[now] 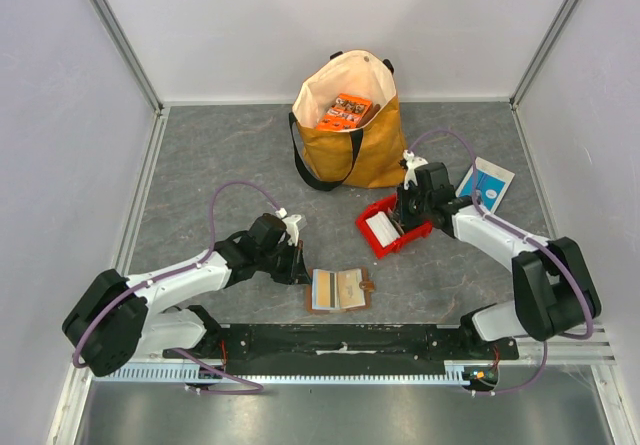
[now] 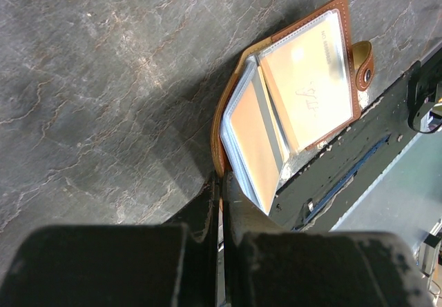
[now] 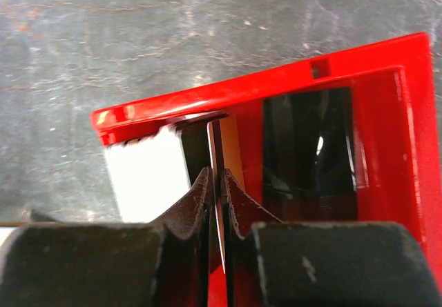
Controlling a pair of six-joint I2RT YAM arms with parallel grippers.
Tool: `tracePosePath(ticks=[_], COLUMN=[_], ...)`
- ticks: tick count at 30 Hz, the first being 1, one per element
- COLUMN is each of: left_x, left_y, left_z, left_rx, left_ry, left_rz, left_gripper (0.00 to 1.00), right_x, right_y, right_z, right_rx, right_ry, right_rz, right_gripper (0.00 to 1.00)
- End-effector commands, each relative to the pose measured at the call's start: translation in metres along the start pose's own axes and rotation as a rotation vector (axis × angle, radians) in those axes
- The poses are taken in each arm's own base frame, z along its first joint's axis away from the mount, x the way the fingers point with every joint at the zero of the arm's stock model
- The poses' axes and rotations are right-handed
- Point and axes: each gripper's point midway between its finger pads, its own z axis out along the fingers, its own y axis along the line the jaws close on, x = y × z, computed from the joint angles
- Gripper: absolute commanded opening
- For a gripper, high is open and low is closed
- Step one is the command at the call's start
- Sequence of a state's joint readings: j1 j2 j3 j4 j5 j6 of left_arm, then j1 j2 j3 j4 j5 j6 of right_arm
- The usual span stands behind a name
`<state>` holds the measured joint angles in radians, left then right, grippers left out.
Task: Put the credit cards into the card holder
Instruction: Pick up the credit card from the storage box.
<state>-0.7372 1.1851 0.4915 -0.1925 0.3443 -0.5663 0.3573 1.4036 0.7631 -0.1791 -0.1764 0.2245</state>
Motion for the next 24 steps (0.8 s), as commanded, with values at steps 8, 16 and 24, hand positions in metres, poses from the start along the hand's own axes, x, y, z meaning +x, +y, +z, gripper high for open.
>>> tracePosePath(ticks=[8,16,24], left_x=[-0.006,-0.007,-0.006], left_y=[-0.008,-0.009,-0.009], left_z=[0.000,0.001,-0.001], left_rx=[0.041,0.046,0.045], left_ry=[-0.019,-0.017,-0.020], left_rz=[0.039,0.041,0.036], left_gripper=[0.02,0.02,0.02], right_x=[0.003,0.003,-0.054], right_y=[-0.030,-0.019,-0.014], right_z=[0.014,0.008,-0.033], right_rx=[0.143,0.087,0.132], right_ry=[0.038,0.037,-0.148], right_rz=[0.015,0.001,-0.019], right_gripper=[0.18,0.13,0.00])
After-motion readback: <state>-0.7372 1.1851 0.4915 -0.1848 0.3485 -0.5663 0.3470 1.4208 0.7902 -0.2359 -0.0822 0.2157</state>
